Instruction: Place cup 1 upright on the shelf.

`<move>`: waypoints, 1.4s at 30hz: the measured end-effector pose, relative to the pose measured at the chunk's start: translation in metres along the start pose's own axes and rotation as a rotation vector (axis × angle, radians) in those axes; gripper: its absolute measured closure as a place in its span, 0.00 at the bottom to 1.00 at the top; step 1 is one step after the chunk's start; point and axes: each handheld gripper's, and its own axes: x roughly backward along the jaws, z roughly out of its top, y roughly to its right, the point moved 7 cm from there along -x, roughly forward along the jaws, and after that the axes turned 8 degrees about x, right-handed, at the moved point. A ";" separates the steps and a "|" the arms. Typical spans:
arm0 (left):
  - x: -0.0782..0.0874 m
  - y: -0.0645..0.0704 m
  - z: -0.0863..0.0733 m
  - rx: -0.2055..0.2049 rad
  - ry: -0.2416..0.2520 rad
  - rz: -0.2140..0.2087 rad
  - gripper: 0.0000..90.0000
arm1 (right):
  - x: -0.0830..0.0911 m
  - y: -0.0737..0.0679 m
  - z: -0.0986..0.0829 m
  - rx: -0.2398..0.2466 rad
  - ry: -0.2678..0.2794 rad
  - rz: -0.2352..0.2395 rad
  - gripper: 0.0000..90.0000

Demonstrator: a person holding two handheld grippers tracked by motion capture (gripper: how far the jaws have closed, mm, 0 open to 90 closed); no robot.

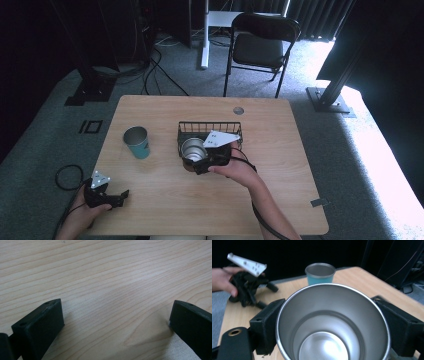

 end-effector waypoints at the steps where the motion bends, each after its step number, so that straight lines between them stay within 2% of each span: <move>1: 0.000 0.000 0.000 0.000 0.000 0.000 0.00 | 0.000 0.000 0.000 0.000 0.000 0.000 0.15; 7: 0.000 0.000 0.000 0.000 0.000 0.000 0.00 | 0.007 0.015 0.016 -0.004 0.019 -0.050 0.15; 10: 0.000 0.000 0.000 0.000 0.000 0.000 0.00 | 0.010 0.022 0.021 -0.052 0.017 -0.083 0.15; 12: 0.000 0.000 0.000 0.000 0.000 0.000 0.00 | 0.012 0.030 0.024 -0.069 0.016 -0.120 0.15; 13: 0.000 0.000 0.000 0.000 0.000 0.000 0.00 | 0.012 0.030 0.024 -0.069 0.016 -0.120 0.15; 17: 0.000 0.000 0.000 0.000 0.000 0.000 0.00 | 0.015 0.048 0.030 -0.081 0.004 -0.211 0.15; 24: 0.000 0.000 0.000 0.000 0.000 0.000 0.00 | 0.020 0.074 0.031 -0.133 -0.011 -0.344 0.15; 25: 0.000 0.000 0.000 0.000 0.000 0.000 0.00 | 0.020 0.078 0.030 -0.154 -0.012 -0.369 0.15; 28: 0.000 0.000 0.000 0.000 0.000 0.000 0.00 | 0.021 0.089 0.026 -0.176 -0.030 -0.441 0.15; 34: 0.000 0.000 0.000 0.002 0.000 -0.001 0.00 | 0.018 0.109 0.008 -0.223 -0.080 -0.553 0.15; 38: 0.000 0.000 0.000 0.000 -0.001 -0.001 0.00 | 0.016 0.120 -0.008 -0.252 -0.113 -0.606 0.15; 42: 0.000 0.000 0.000 0.000 -0.001 -0.001 0.00 | 0.011 0.126 -0.024 -0.276 -0.135 -0.620 0.15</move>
